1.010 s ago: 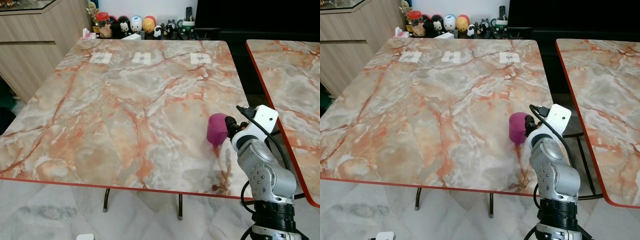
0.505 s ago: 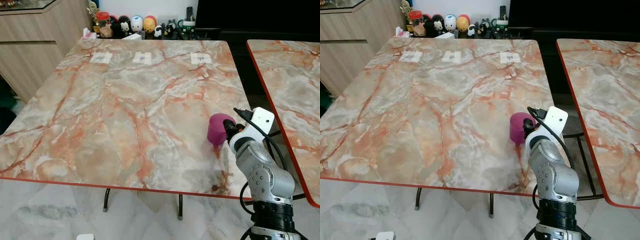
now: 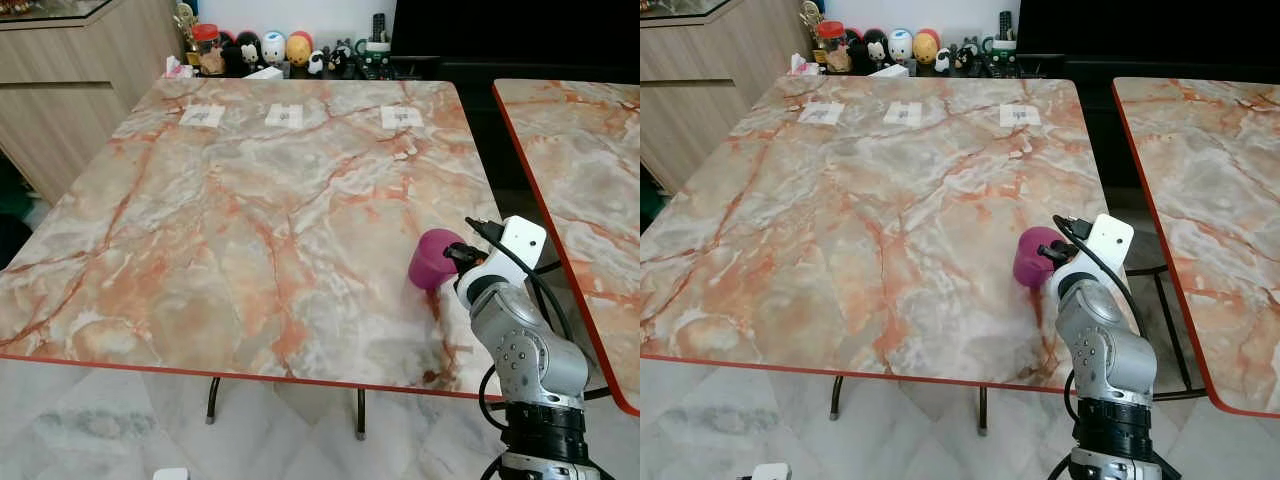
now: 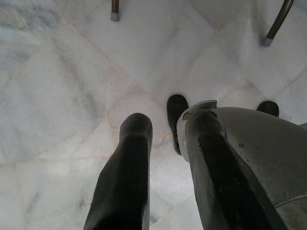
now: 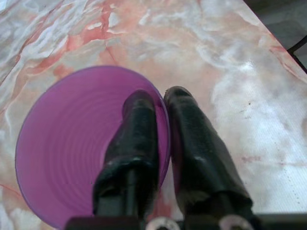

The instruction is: Setting the table

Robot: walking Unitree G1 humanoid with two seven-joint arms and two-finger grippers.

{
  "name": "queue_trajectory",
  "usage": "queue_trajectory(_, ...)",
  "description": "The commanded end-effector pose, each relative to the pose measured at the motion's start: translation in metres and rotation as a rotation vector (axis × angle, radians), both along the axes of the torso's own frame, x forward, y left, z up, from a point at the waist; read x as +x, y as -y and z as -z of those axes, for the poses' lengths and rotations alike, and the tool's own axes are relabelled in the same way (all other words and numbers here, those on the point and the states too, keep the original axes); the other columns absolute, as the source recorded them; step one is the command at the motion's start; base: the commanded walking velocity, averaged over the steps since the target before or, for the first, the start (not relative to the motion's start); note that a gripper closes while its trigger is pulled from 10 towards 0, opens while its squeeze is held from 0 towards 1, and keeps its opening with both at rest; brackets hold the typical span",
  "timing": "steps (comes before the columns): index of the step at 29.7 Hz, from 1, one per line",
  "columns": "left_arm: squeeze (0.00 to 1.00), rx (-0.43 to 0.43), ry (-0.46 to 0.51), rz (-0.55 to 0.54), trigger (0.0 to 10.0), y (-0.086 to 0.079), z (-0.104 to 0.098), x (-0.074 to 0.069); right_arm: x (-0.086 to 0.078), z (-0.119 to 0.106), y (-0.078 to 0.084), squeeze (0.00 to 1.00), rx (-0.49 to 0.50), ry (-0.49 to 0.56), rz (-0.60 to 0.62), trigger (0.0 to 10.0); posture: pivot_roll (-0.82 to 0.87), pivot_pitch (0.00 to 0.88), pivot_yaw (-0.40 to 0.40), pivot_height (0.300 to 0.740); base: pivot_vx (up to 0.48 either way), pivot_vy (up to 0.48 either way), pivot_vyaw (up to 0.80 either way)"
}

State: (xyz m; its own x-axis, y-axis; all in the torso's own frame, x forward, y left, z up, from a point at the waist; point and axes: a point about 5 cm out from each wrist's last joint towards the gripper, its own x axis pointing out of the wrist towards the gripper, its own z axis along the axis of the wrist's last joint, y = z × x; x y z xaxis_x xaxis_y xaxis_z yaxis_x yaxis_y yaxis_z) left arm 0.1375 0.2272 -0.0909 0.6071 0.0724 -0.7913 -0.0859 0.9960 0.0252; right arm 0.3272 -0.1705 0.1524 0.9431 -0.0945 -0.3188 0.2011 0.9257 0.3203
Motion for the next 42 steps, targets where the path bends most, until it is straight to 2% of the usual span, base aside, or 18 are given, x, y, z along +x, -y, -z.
queue_trajectory(1,0.00,-0.005,-0.038,0.001,10.0,0.000,0.004,-0.009,-0.002,0.008,-0.002,0.00,0.009,-0.036,-0.014,0.0,-0.07,0.117,0.025,0.740,0.000,0.000,0.00)
queue_trajectory(7,0.00,0.004,-0.042,0.029,10.0,0.000,0.003,-0.008,-0.002,0.007,-0.002,0.00,0.016,-0.026,-0.001,0.0,-0.07,0.118,0.024,0.740,0.000,0.000,0.00)
queue_trajectory(12,0.00,0.011,-0.040,0.027,10.0,0.000,0.003,-0.008,-0.001,-0.010,0.001,0.00,0.006,0.153,0.047,0.0,-0.07,0.120,0.024,0.740,0.000,0.000,0.00)
queue_trajectory(13,0.00,0.014,-0.038,0.026,10.0,0.000,0.003,-0.008,-0.003,-0.017,0.003,0.00,-0.022,0.210,0.059,10.0,-0.07,0.121,0.024,0.740,0.000,0.000,0.00)
queue_trajectory(16,0.00,0.026,-0.036,0.029,10.0,-0.001,0.003,-0.008,-0.008,-0.025,0.006,0.00,-0.067,0.296,0.091,10.0,-0.08,0.121,0.024,0.740,0.000,0.000,0.00)
queue_trajectory(19,0.00,0.043,-0.035,0.048,10.0,-0.001,0.003,-0.007,-0.012,-0.024,0.007,0.00,-0.057,0.320,0.098,10.0,-0.08,0.120,0.023,0.740,0.000,-0.150,0.00)
queue_trajectory(23,0.00,0.046,-0.036,0.054,10.0,-0.001,0.003,-0.008,-0.015,-0.024,0.010,0.00,-0.111,0.343,0.108,10.0,-0.08,0.112,0.022,0.740,0.000,-0.456,0.00)
queue_trajectory(27,0.00,0.049,-0.037,0.055,10.0,-0.001,0.003,-0.008,-0.013,-0.026,0.010,0.00,-0.114,0.363,0.111,10.0,-0.08,0.103,0.022,0.740,0.000,-0.461,0.00)
queue_trajectory(33,0.00,0.054,-0.038,0.056,10.0,-0.001,0.003,-0.008,-0.012,-0.030,0.011,0.00,-0.127,0.401,0.122,10.0,-0.08,0.089,0.023,0.740,0.000,-0.463,-0.64)
queue_trajectory(42,0.00,0.059,-0.040,0.062,10.0,-0.002,0.003,-0.009,-0.011,-0.031,0.009,0.00,-0.155,0.413,0.114,10.0,-0.08,0.067,0.030,0.740,0.000,-0.457,0.00)
